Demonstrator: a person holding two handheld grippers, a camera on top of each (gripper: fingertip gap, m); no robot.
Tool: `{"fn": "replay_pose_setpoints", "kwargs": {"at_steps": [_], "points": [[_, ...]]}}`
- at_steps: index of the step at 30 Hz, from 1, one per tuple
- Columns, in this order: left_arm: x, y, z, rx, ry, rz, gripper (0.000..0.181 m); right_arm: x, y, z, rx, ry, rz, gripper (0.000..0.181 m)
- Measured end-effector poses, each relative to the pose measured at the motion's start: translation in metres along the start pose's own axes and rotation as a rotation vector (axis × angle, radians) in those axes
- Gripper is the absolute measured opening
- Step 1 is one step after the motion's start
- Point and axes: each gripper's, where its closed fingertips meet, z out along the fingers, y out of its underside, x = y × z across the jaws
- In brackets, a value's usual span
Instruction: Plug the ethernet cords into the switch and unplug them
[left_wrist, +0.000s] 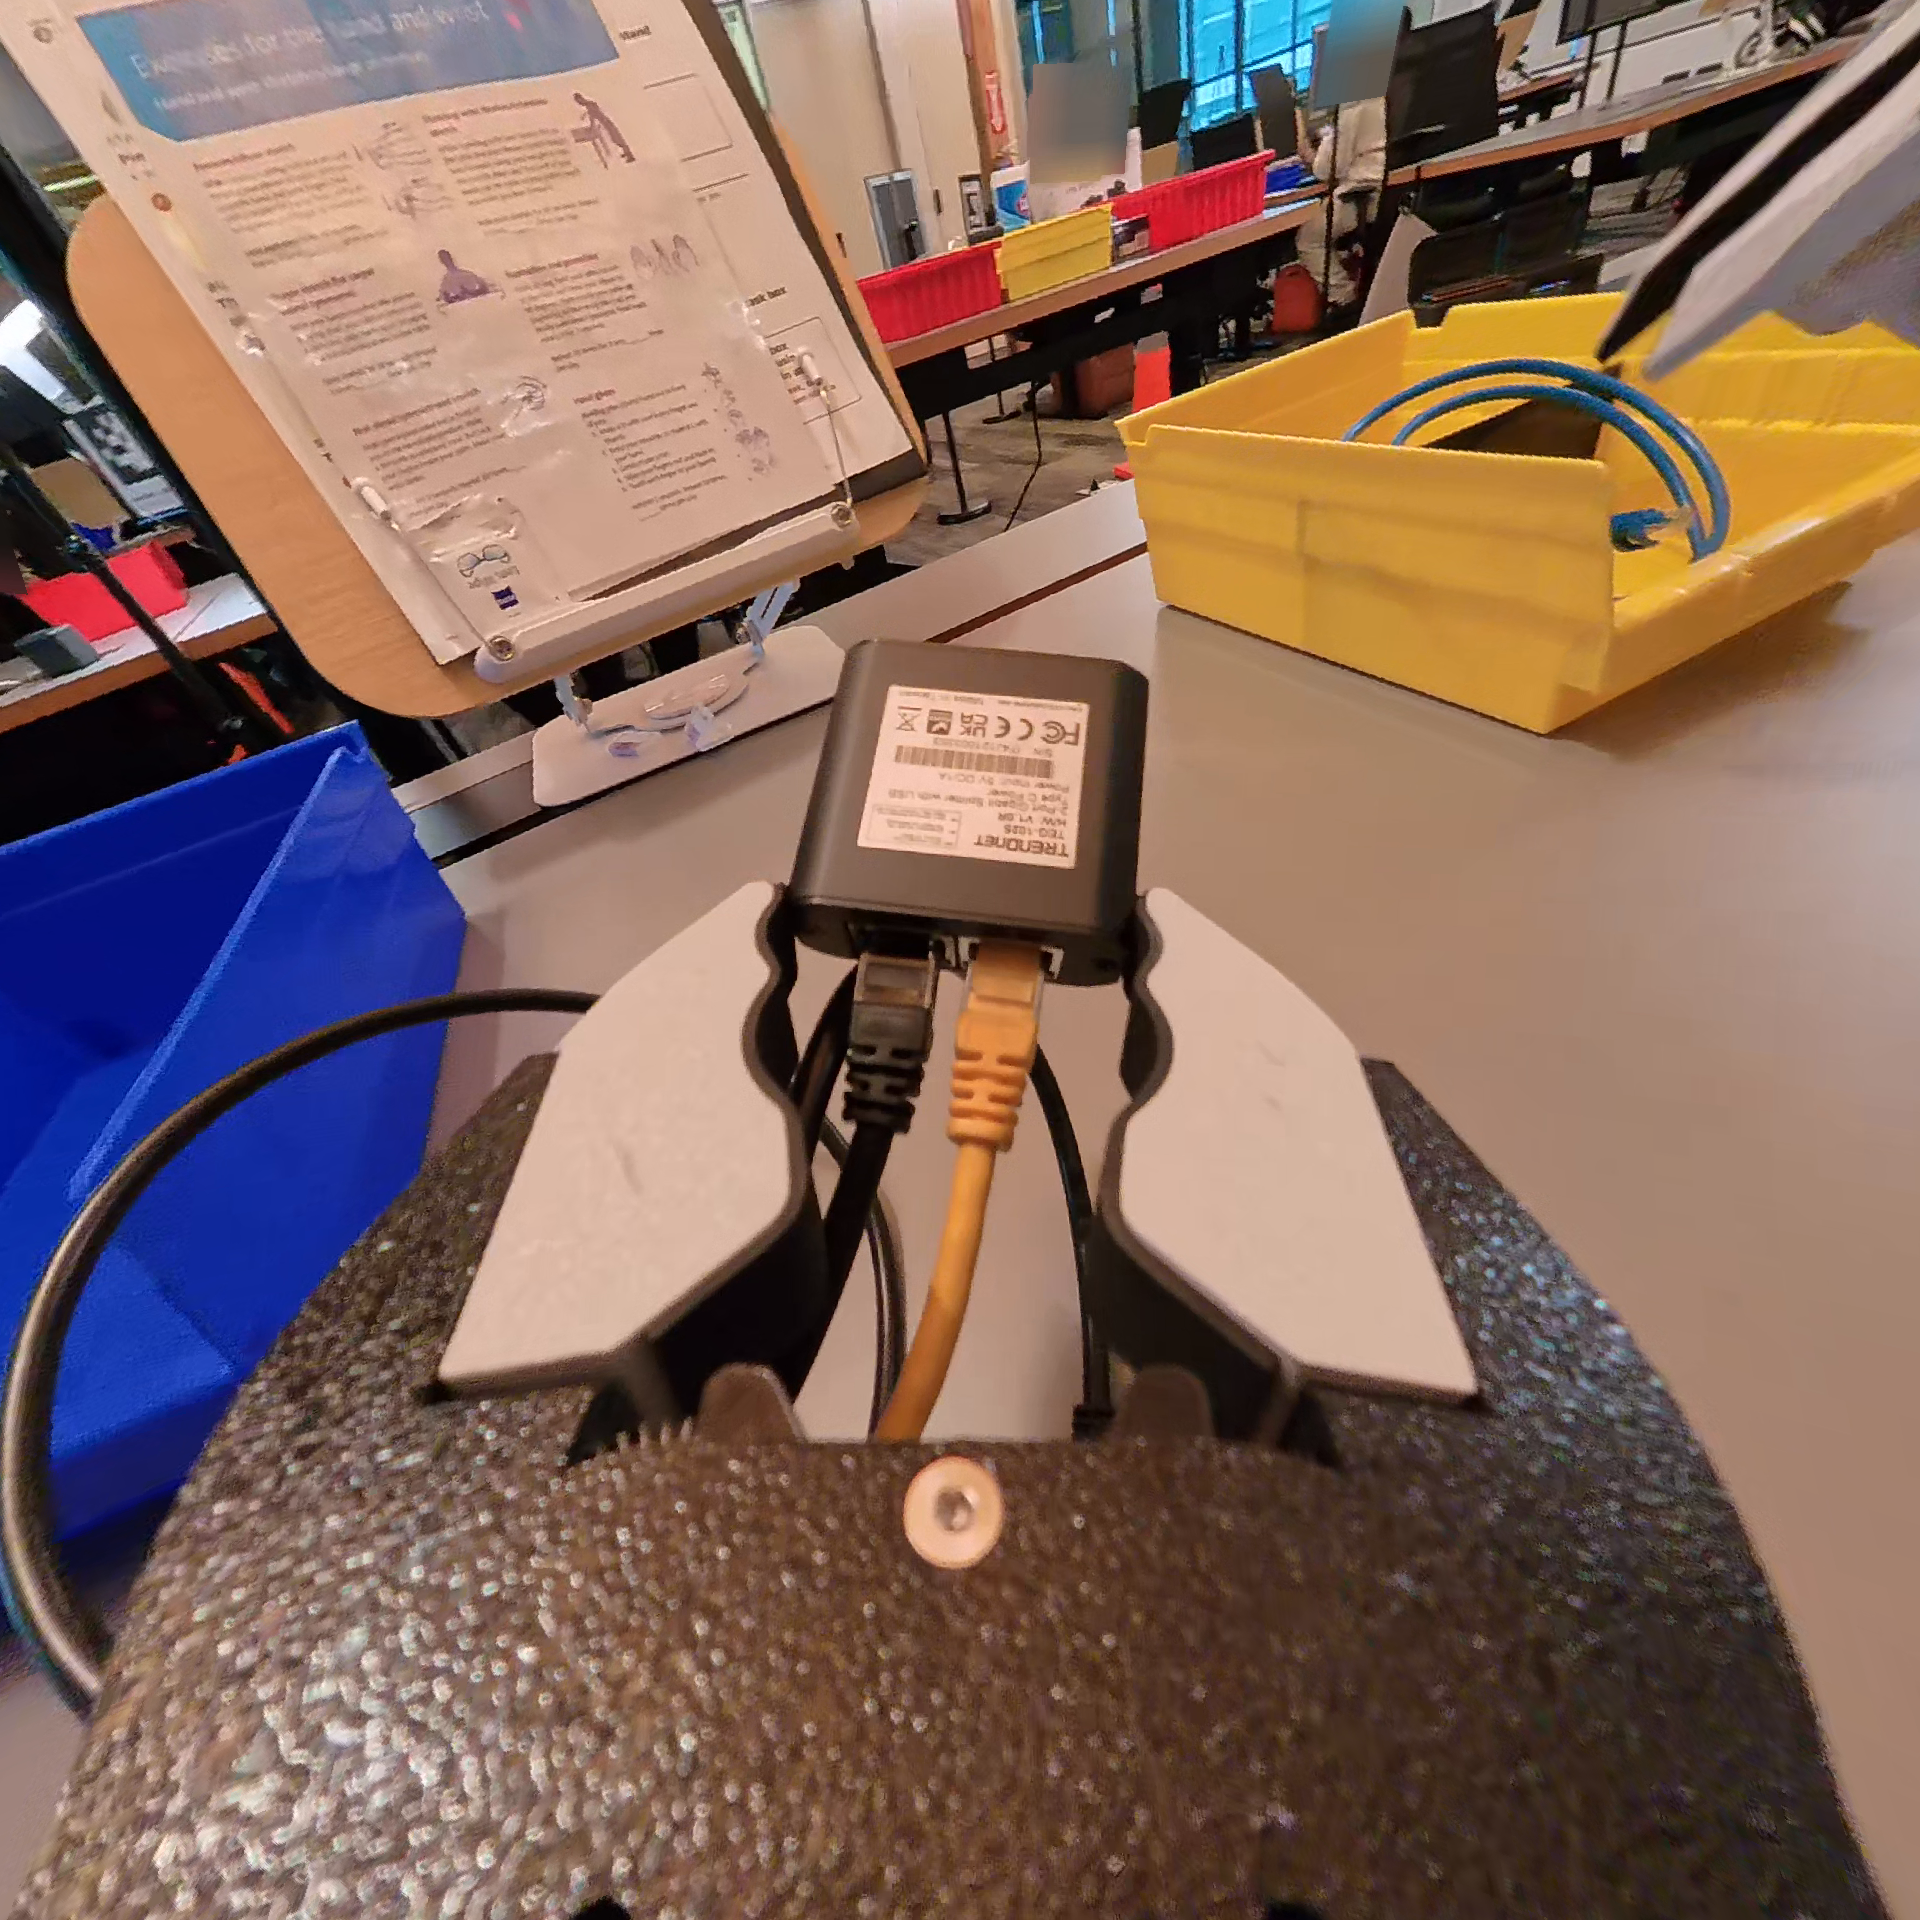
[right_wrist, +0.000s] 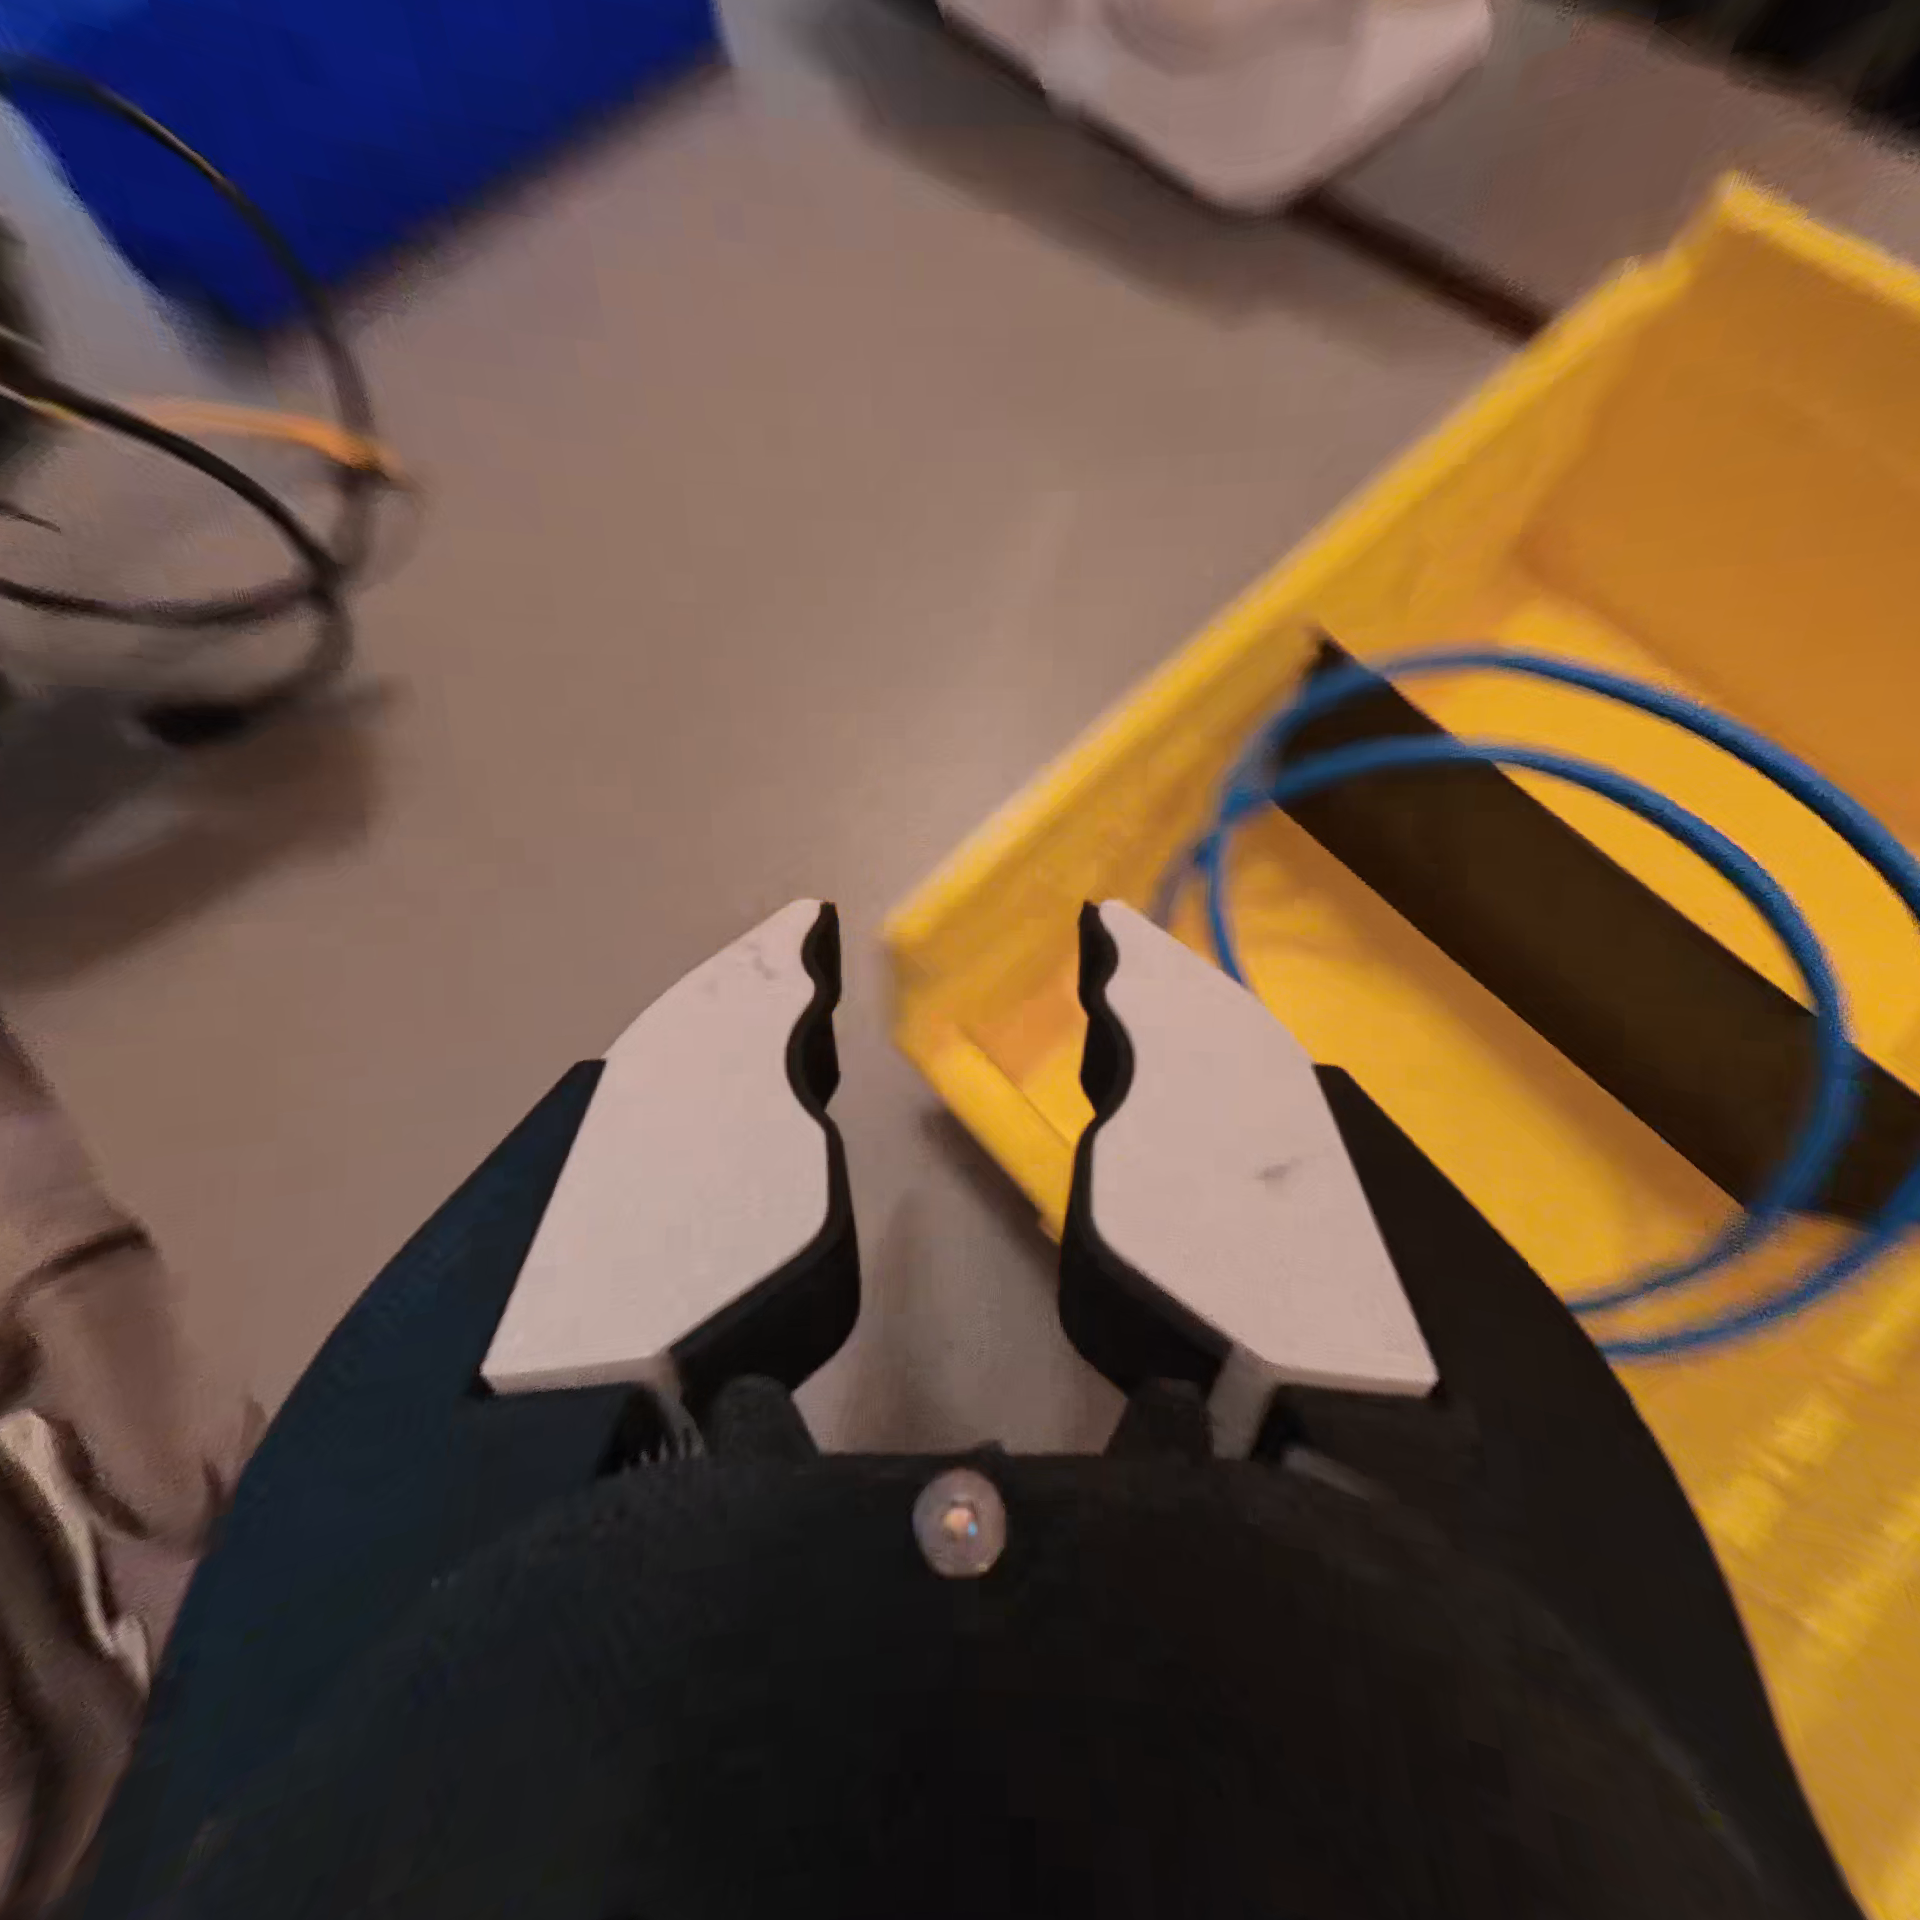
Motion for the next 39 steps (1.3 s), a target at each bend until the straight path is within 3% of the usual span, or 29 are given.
{"fn": "replay_pose_setpoints", "kwargs": {"at_steps": [1, 5, 8, 9, 11, 13, 19, 22, 23, 24, 27, 28, 32, 36, 39], "points": [[0.002, 0.000, 0.000, 0.002, 0.015, 0.011, 0.060, -0.023, -0.013, 0.001, 0.102, -0.031, 0.006, 0.048], [0.013, -0.005, -0.002, 0.024, 0.095, 0.032, 0.060, -0.135, -0.051, 0.021, 0.484, -0.336, 0.088, 0.068], [0.028, -0.011, -0.005, 0.038, 0.191, 0.022, 0.060, -0.182, -0.051, 0.056, 0.492, -0.521, 0.252, 0.076], [0.033, -0.014, -0.006, 0.045, 0.221, 0.028, 0.060, -0.196, -0.053, 0.063, 0.475, -0.615, 0.318, 0.084], [0.046, -0.017, -0.010, 0.042, 0.302, 0.058, 0.060, -0.219, -0.058, 0.061, 0.486, -0.819, 0.450, 0.082], [0.056, -0.019, -0.013, 0.036, 0.362, 0.105, 0.060, -0.225, -0.057, 0.063, 0.489, -0.887, 0.496, 0.080], [0.068, -0.009, -0.023, 0.010, 0.473, 0.330, 0.060, -0.235, -0.027, 0.062, 0.270, -1.007, 0.438, 0.073], [0.071, -0.003, -0.025, 0.003, 0.491, 0.423, 0.060, -0.247, -0.018, 0.060, 0.207, -1.066, 0.386, 0.053], [0.073, -0.002, -0.026, 0.002, 0.504, 0.437, 0.060, -0.251, -0.017, 0.058, 0.212, -1.096, 0.359, 0.033], [0.075, -0.002, -0.028, 0.005, 0.522, 0.444, 0.060, -0.252, -0.018, 0.059, 0.229, -1.087, 0.343, 0.027], [0.082, -0.001, -0.034, 0.022, 0.566, 0.477, 0.060, -0.245, -0.027, 0.060, 0.295, -1.039, 0.336, 0.039], [0.084, 0.001, -0.035, 0.013, 0.581, 0.493, 0.060, -0.248, -0.024, 0.056, 0.278, -1.072, 0.307, 0.026], [0.091, 0.007, -0.044, 0.026, 0.656, 0.566, 0.060, -0.256, -0.006, 0.055, 0.178, -1.126, 0.225, 0.026], [0.081, 0.007, -0.039, -0.005, 0.586, 0.575, 0.066, -0.256, -0.012, 0.058, 0.257, -1.174, 0.252, 0.025], [0.059, -0.009, -0.027, 0.047, 0.390, 0.547, 0.087, -0.244, -0.025, 0.062, 0.363, -1.134, 0.323, 0.025]]}}
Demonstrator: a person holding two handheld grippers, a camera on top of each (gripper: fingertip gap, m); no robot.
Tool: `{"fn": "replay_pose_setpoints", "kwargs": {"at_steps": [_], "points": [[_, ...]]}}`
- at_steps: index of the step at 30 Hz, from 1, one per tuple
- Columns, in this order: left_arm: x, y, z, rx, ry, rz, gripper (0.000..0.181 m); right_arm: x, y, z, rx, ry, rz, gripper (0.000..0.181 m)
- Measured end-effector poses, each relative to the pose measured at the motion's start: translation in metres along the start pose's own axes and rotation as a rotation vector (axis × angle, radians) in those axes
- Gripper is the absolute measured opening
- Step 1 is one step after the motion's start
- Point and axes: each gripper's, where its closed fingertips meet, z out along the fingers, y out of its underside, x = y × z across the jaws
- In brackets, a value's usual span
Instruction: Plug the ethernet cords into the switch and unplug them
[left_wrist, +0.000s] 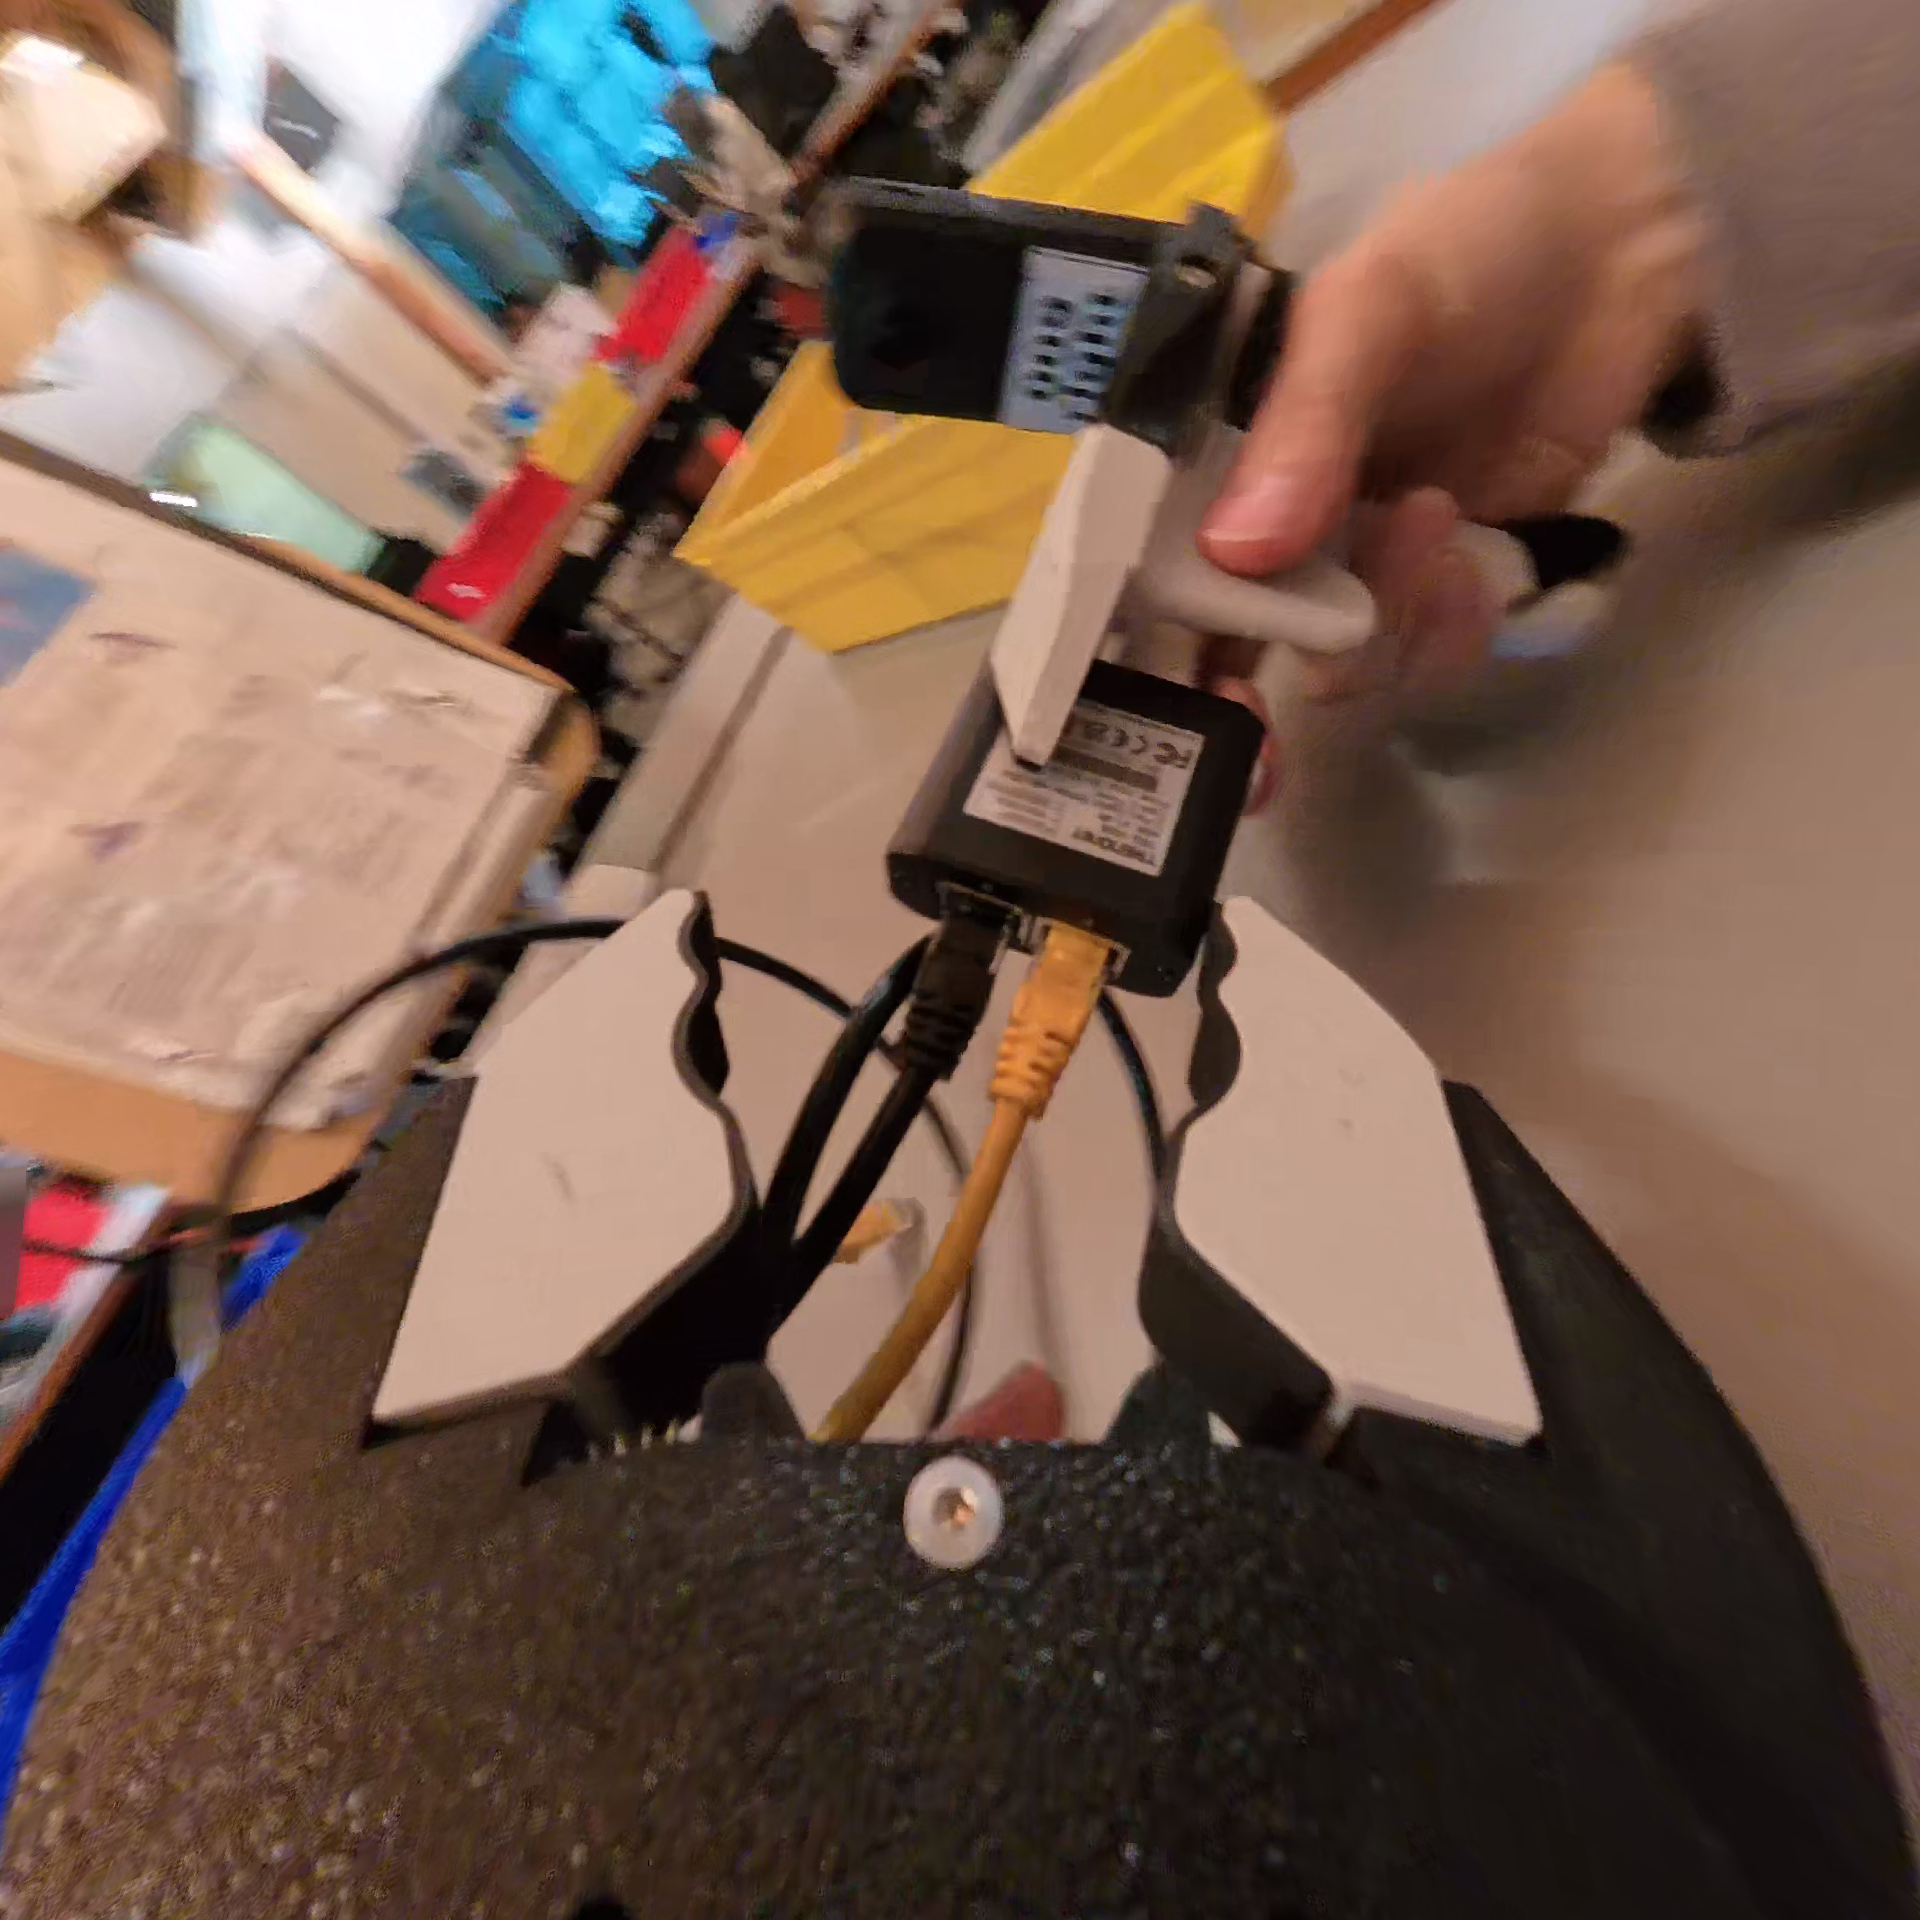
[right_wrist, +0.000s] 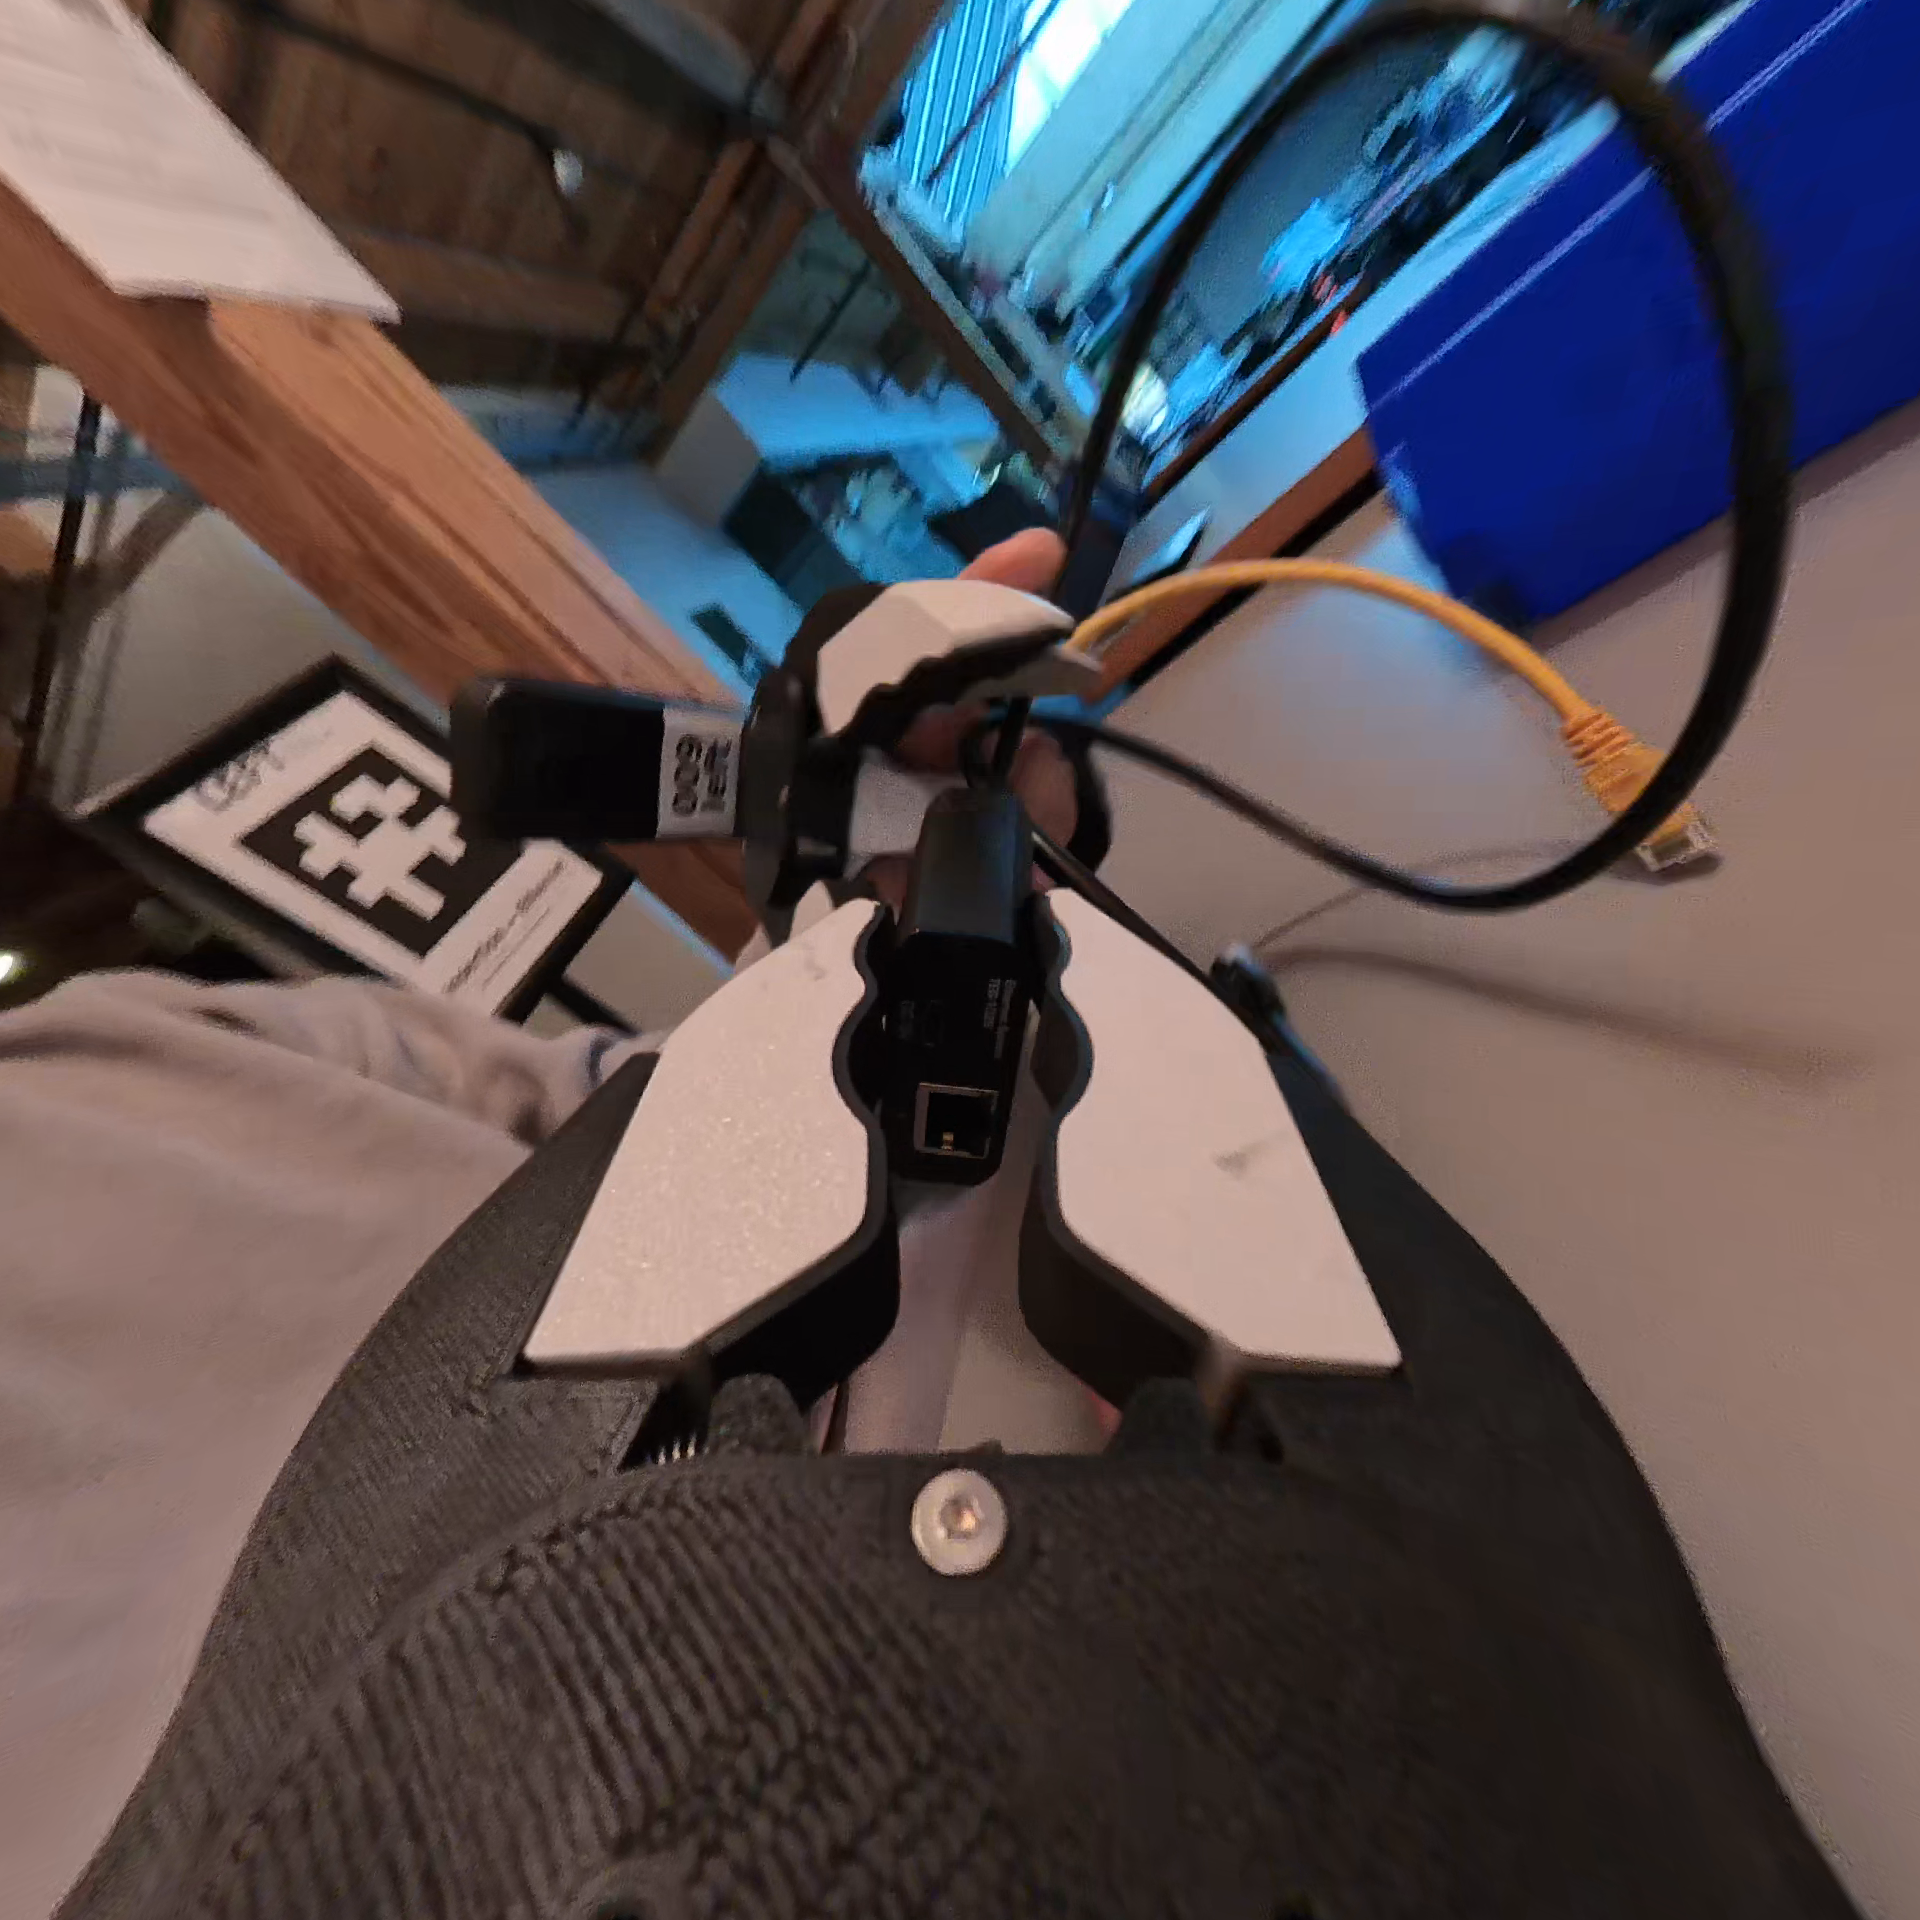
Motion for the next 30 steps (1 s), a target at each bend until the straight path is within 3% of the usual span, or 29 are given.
{"fn": "replay_pose_setpoints", "kwargs": {"at_steps": [4, 7, 8, 11, 13, 16, 20, 23, 26, 30], "points": [[-0.052, -0.029, -0.026, 0.102, -0.368, -0.002, 0.088, 0.006, -0.040, -0.019, 0.264, 0.097, -0.041, 0.025], [-0.073, -0.054, -0.050, 0.312, -0.525, -0.284, 0.071, -0.005, -0.072, -0.043, 0.515, 0.083, -0.058, 0.024], [-0.070, -0.056, -0.047, 0.374, -0.486, -0.438, 0.063, -0.010, -0.080, -0.050, 0.579, 0.065, -0.060, 0.024], [-0.032, -0.055, -0.005, 0.411, -0.112, -0.869, 0.059, -0.026, -0.089, -0.056, 0.672, 0.027, -0.129, 0.024], [-0.010, -0.056, 0.014, 0.431, 0.093, -1.074, 0.059, -0.035, -0.086, -0.047, 0.669, -0.011, -0.164, 0.025], [-0.006, -0.064, 0.013, 0.599, 0.219, -1.266, 0.038, -0.042, -0.078, -0.029, 0.629, -0.036, -0.199, 0.024], [-0.015, -0.065, 0.005, 0.677, 0.234, -1.320, 0.028, -0.040, -0.061, -0.007, 0.549, -0.025, -0.244, 0.025], [-0.014, -0.059, 0.002, 0.647, 0.252, -1.262, 0.023, -0.041, -0.056, 0.000, 0.536, -0.041, -0.265, 0.024], [-0.009, -0.051, 0.002, 0.484, 0.315, -1.188, 0.024, -0.033, -0.045, 0.000, 0.363, 0.018, -0.348, 0.025], [0.003, -0.033, -0.010, 0.209, 0.456, -1.111, 0.023, -0.032, -0.026, -0.006, 0.052, 0.189, -0.733, 0.053]]}}
